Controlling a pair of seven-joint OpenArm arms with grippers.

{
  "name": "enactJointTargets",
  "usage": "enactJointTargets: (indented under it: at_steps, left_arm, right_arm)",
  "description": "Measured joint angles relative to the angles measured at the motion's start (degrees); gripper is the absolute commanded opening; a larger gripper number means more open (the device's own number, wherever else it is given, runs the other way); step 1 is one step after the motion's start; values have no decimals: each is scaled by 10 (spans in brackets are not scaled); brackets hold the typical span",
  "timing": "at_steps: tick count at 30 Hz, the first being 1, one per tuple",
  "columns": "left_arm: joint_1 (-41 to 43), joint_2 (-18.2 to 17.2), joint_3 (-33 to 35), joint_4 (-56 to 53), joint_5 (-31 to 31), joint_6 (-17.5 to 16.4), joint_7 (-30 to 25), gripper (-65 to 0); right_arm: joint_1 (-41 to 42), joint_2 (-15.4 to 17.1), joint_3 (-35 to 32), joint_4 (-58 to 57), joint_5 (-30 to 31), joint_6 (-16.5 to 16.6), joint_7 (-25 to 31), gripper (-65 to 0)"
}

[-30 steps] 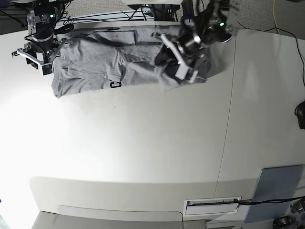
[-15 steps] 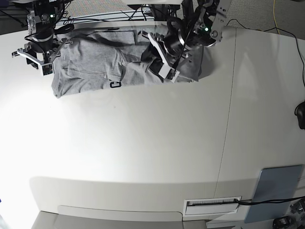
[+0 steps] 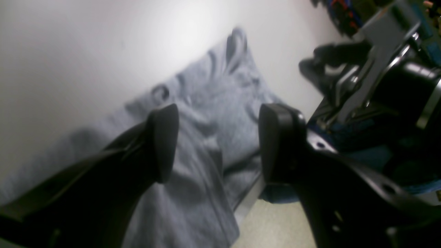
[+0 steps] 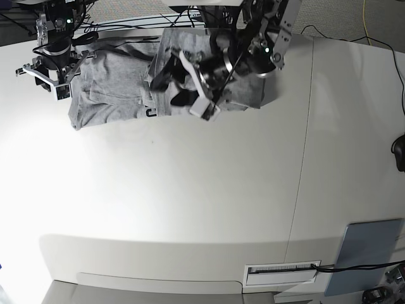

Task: Fold the T-shirt properly
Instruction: 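Release left gripper and move it to the middle of the strip, then grasp the strip middle with left gripper, right gripper holds collar end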

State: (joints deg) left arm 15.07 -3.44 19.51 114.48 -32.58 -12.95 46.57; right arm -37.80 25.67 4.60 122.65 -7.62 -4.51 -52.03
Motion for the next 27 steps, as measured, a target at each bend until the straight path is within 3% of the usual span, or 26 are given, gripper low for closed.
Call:
enactJointTargets:
  at_steps: [2,7,10,16,20,24,27]
  left_arm:
    - [-4,0,0,0,9,0,6,-274]
    - [-5,-11,0,0,98,-2,14,-274]
    - [-4,-48,3,0,139,-1,16,-274]
    - [-1,-130,2,0,145,45,13,-274]
    - [11,-165,3,-28,171,75,-30,-274]
    - [18,-175,3,-105,176,71,-104,-274]
    - [7,-174,3,-146,200,58,-155,-274]
  right_arm:
    - [0,0,0,0,0,0,0,-438]
    - [0,0,0,0,0,0,0,-438]
    - [0,0,0,0,0,0,0,-438]
    - [0,0,0,0,0,0,0,-438]
    - [0,0,0,0,0,0,0,-438]
    - [0,0,0,0,-62,-1,0,-438]
    - [0,0,0,0,-63,-16,0,-438]
